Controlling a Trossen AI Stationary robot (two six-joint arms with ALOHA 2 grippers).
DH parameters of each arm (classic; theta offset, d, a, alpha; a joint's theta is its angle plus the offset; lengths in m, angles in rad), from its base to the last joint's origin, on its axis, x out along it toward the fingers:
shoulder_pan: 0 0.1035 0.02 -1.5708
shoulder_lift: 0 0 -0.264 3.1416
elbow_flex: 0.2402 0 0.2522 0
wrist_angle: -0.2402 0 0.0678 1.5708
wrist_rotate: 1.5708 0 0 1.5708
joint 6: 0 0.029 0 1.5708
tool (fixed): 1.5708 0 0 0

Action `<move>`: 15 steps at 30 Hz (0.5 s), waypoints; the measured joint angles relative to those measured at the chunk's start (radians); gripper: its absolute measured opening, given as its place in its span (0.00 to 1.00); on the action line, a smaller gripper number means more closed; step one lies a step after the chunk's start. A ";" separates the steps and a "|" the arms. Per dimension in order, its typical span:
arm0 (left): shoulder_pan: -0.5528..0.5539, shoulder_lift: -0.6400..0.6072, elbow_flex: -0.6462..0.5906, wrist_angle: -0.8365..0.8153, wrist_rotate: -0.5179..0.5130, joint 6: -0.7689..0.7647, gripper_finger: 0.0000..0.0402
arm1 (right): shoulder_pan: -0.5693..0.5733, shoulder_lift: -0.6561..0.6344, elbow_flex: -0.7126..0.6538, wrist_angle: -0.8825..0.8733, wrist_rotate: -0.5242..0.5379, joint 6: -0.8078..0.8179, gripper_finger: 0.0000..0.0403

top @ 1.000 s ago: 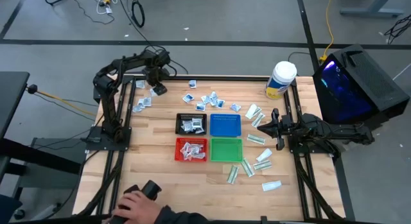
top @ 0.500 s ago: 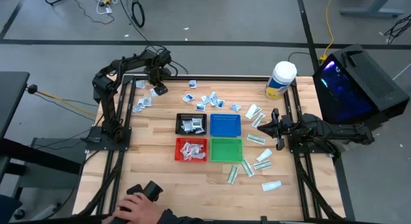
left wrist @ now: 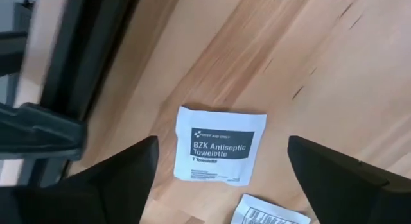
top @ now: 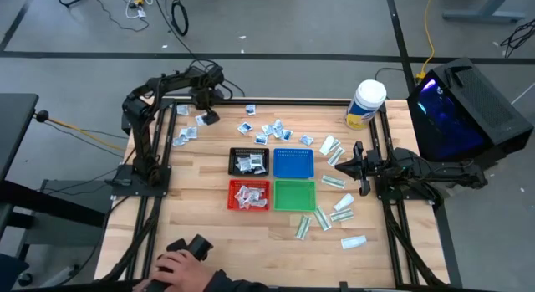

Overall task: Pick & Place First Aid Supplies
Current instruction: Put the gray towelette pack into the black bin

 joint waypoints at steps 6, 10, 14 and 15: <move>0.003 0.034 0.000 0.000 -0.018 0.000 0.91 | 0.000 0.000 0.000 0.000 0.000 0.000 0.04; 0.005 0.055 0.001 0.002 -0.030 0.000 0.91 | 0.000 0.000 0.000 0.000 0.000 0.000 0.04; 0.006 0.065 0.004 -0.001 -0.023 0.007 0.91 | 0.000 0.000 0.000 0.000 0.000 0.000 0.04; 0.007 0.066 0.004 -0.001 -0.018 0.010 0.91 | 0.000 0.000 0.000 0.000 0.000 0.000 0.04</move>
